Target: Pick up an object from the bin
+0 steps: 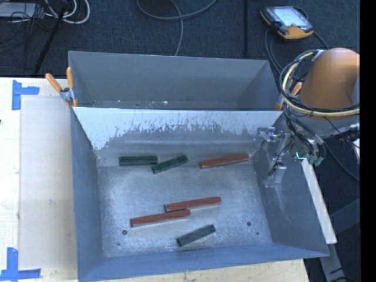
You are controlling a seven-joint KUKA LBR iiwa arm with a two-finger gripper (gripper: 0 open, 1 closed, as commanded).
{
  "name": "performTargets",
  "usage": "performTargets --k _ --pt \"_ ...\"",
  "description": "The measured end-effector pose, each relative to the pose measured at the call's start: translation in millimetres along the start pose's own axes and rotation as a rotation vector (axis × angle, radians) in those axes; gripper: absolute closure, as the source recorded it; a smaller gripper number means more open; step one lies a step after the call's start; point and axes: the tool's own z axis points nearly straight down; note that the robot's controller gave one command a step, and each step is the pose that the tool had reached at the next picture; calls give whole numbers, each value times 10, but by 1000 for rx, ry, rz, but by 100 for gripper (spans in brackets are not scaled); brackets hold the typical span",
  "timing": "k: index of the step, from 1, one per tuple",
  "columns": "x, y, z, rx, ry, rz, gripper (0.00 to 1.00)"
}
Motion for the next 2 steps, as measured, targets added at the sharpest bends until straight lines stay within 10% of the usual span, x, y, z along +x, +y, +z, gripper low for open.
performTargets --k 2 --pt "171 385 338 4 -12 -72 0"
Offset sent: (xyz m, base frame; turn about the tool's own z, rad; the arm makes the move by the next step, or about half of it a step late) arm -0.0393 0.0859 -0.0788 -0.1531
